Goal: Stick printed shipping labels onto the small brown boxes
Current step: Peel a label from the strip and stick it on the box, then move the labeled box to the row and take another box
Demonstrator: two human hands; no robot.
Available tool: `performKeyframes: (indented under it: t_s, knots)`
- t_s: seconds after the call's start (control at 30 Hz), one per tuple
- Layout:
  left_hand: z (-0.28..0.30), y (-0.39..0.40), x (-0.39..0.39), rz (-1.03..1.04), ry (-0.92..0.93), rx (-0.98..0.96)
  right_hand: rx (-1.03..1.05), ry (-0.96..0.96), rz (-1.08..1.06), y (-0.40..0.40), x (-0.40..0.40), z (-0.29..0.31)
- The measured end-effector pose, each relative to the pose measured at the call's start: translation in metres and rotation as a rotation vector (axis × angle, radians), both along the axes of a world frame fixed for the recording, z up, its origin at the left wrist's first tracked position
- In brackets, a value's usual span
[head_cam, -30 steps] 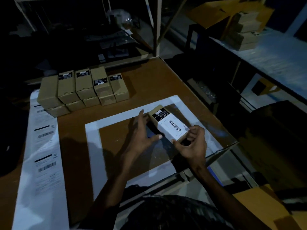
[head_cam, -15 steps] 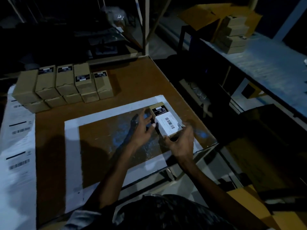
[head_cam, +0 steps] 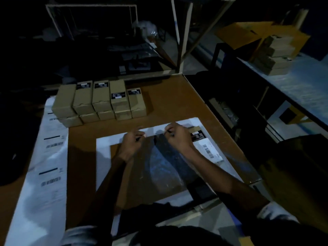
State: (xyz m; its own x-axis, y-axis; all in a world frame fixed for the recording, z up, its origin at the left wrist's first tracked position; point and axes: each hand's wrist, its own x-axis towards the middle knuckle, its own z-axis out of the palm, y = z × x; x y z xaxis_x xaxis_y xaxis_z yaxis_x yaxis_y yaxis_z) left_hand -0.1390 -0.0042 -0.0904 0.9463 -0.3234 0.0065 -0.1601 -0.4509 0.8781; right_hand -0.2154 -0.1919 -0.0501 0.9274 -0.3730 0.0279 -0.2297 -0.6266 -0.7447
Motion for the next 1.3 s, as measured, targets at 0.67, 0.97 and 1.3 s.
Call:
performKeyframes:
  t_s: [0.67, 0.97, 1.3]
  knots:
    - [-0.027, -0.02, 0.137, 0.142, -0.008, 0.368, 0.533, -0.013, -0.096, 0.024, 0.302, -0.021]
    - [-0.031, -0.019, 0.133, 0.178, -0.065, 0.382, 0.521, 0.04, -0.018, 0.03, 0.309, -0.019]
    - [0.003, 0.018, 0.048, 0.069, -0.147, 0.402, 0.529, -0.073, -0.116, 0.034, 0.203, 0.001]
